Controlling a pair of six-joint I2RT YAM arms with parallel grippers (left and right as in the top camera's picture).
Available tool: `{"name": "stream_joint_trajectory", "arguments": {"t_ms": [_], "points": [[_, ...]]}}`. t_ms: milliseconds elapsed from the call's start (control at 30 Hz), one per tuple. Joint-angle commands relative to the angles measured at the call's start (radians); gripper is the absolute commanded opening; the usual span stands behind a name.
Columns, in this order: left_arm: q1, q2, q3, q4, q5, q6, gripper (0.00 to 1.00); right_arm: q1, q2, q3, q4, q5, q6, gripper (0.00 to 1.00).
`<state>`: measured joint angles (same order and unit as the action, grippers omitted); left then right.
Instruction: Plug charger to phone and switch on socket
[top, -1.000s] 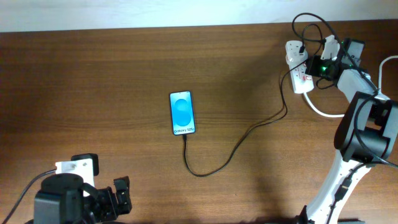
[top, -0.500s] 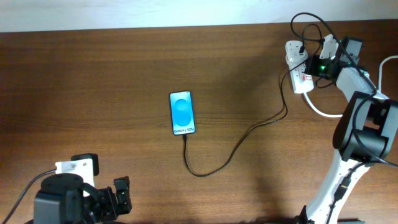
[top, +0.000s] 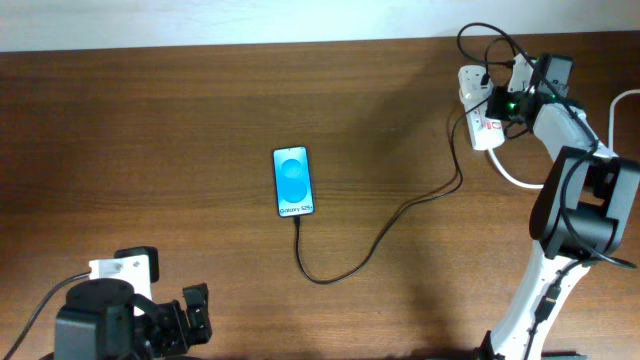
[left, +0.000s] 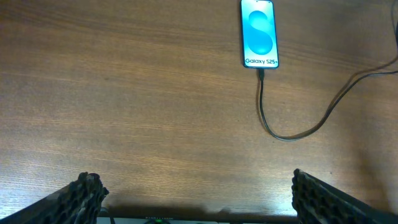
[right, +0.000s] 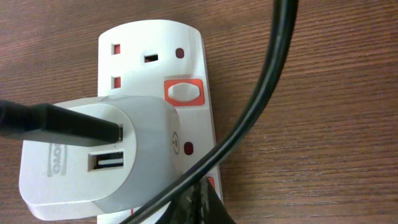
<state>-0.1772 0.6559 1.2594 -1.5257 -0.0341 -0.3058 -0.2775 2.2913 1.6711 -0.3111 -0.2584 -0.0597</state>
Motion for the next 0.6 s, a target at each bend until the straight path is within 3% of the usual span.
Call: {"name": "stream_joint_trajectory", "arguments": {"t_ms": [0, 300, 467, 567], "points": [[0.001, -0.004, 0.000, 0.002, 0.000, 0.008, 0.99, 0.155, 0.094, -0.063, -0.064, -0.272, -0.011, 0.04], [0.001, -0.004, 0.000, 0.002, 0.000, 0.008, 0.99, 0.155, 0.094, -0.063, -0.120, -0.306, -0.011, 0.04], [0.001, -0.004, 0.000, 0.002, 0.000, 0.008, 0.99, 0.127, 0.092, -0.063, -0.163, -0.103, 0.061, 0.04], [0.001, -0.004, 0.000, 0.002, 0.000, 0.008, 1.00, 0.064, 0.056, -0.063, -0.203, -0.096, 0.076, 0.04]]}}
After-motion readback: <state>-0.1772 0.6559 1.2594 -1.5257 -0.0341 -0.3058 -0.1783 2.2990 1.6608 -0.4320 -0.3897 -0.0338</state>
